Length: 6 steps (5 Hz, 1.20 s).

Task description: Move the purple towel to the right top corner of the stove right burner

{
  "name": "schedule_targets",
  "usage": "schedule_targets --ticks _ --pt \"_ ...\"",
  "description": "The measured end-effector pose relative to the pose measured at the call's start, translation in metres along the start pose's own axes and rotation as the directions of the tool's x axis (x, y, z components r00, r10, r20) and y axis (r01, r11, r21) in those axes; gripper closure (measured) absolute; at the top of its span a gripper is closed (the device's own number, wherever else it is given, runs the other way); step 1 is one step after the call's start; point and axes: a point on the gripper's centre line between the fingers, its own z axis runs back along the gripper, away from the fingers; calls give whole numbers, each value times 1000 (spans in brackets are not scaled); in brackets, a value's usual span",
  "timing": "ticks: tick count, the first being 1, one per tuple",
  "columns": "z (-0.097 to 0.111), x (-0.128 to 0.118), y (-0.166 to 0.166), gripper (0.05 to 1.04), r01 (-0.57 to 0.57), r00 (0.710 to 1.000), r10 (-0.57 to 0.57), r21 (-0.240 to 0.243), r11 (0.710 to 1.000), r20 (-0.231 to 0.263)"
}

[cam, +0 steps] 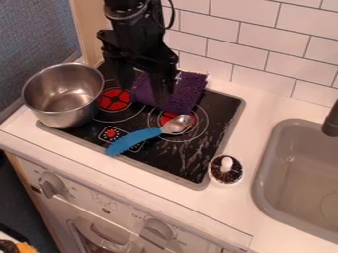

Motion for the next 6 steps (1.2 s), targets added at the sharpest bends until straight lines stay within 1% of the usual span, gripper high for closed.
schedule_targets --ticks 1,2,3,4,5,6 --pt "-6 -3 -1 83 -4 1000 4 -13 1000 -27" --pt "0 7 16 83 -50 999 49 -17 999 -18" --pt "2 22 29 83 -21 1000 21 3 1000 -17" --pt "-11 40 57 83 -39 999 39 -37 999 1" --pt "-43 68 70 83 -7 1000 9 -96 995 25" --pt "-63 90 81 83 19 998 -13 -107 994 57"
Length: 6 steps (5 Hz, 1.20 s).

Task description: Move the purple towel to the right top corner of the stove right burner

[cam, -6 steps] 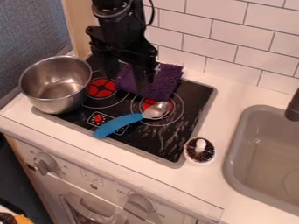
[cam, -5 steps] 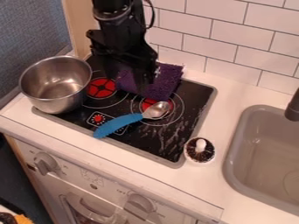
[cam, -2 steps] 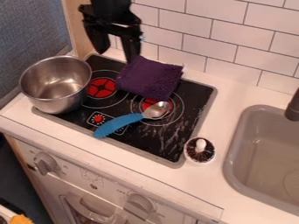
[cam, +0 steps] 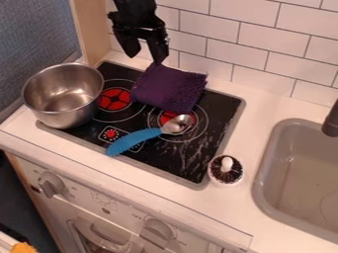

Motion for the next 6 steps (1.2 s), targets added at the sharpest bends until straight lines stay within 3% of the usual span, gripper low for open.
schedule_targets --ticks 1,4,6 --pt "-24 9 10 83 11 1000 -10 8 1000 -24" --pt "-64 7 -22 82 148 975 -146 0 989 -169" --pt "-72 -2 -27 82 142 972 -136 15 990 -193"
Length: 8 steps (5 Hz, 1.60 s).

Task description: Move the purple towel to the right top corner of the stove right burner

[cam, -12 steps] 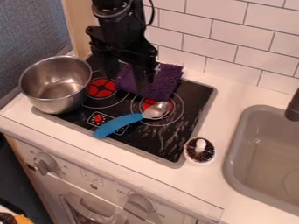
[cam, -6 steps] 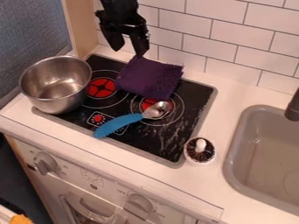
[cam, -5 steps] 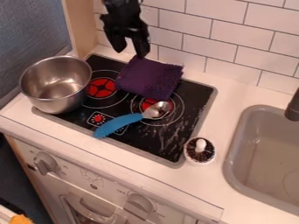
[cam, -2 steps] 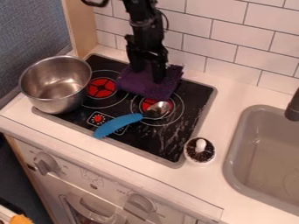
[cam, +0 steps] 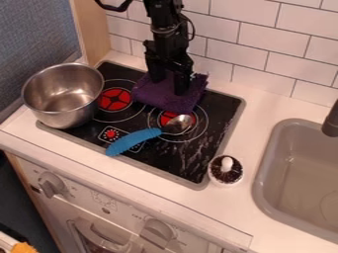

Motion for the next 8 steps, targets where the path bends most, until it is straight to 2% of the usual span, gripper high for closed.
schedule_targets --ticks 2,3,4,6,8 --pt "0 8 -16 82 49 999 -49 -2 999 9" --pt "0 24 -45 82 132 991 -132 -12 991 10" --pt "-1 40 -84 82 241 971 -240 -24 970 14" --pt "-3 47 -130 83 361 933 -361 -38 932 15" --pt "-1 41 -137 85 364 931 -364 -37 931 11"
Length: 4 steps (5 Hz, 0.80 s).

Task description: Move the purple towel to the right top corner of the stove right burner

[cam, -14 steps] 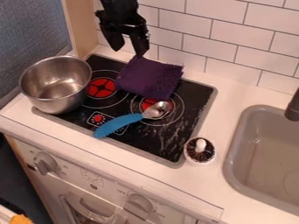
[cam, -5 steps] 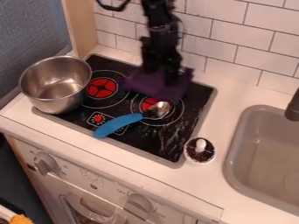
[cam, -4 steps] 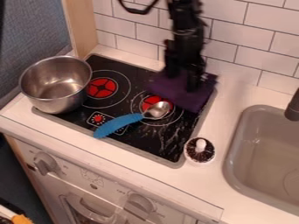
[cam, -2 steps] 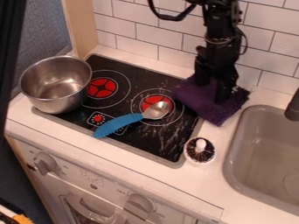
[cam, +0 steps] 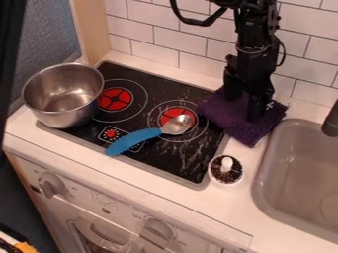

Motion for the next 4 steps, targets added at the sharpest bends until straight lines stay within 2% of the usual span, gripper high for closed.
schedule_targets --ticks 1,2,4 --pt "7 -2 -1 85 -5 1000 5 4 1000 5" --pt "22 -1 2 85 -4 1000 4 37 999 17" --pt "92 -8 12 85 -60 992 44 133 989 118"
